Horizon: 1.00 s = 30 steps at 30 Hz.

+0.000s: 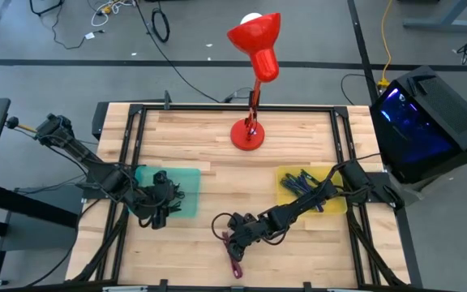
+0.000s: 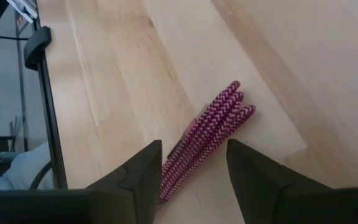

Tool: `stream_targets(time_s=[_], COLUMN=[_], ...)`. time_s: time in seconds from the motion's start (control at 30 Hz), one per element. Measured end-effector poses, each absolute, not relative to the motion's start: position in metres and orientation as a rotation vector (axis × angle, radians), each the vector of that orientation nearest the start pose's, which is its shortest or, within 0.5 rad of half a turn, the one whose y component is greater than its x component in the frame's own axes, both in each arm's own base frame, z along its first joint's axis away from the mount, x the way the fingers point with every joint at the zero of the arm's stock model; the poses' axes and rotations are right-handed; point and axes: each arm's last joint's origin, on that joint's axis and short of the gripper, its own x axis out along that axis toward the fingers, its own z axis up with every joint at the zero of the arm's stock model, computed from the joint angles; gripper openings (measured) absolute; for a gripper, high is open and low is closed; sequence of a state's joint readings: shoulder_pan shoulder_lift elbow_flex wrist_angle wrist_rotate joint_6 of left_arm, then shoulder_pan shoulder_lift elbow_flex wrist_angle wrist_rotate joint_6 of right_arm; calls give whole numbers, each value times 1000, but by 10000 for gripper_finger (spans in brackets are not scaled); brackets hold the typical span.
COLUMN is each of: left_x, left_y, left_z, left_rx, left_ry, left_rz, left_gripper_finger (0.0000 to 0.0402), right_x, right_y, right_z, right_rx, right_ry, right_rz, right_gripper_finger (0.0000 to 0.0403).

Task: Pick & Place USB Port
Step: Put the pink charger cable into the yellow bin

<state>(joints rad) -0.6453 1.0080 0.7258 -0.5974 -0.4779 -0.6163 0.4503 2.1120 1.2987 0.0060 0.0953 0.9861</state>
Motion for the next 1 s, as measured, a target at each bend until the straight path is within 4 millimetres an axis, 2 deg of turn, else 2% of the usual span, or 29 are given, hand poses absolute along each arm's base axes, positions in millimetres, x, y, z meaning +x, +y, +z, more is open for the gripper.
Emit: stream_targets(time_s=[0.4, 0.5, 0.6, 0.63, 0.83, 1.0], left_x=[161, 161, 161, 160, 161, 161], left_y=[-104, -104, -104, -104, -104, -104], left_z=[244, 244, 244, 244, 244, 244], left_rx=[-119, -120, -119, -119, -119, -119], left_ry=[749, 749, 749, 750, 749, 749], left_rz=[76, 76, 76, 76, 76, 76], left_gripper_finger=[238, 238, 238, 238, 238, 238], right_x=[399, 400, 402, 403, 407, 415], right_y=[185, 181, 179, 178, 168, 144], right_z=[110, 110, 109, 110, 111, 113], right_rx=[709, 717, 707, 695, 673, 643], right_ry=[837, 840, 836, 831, 849, 858], right_rz=[-93, -102, -101, -90, -39, -16], right_gripper_finger=[173, 130, 36, 21, 7, 5])
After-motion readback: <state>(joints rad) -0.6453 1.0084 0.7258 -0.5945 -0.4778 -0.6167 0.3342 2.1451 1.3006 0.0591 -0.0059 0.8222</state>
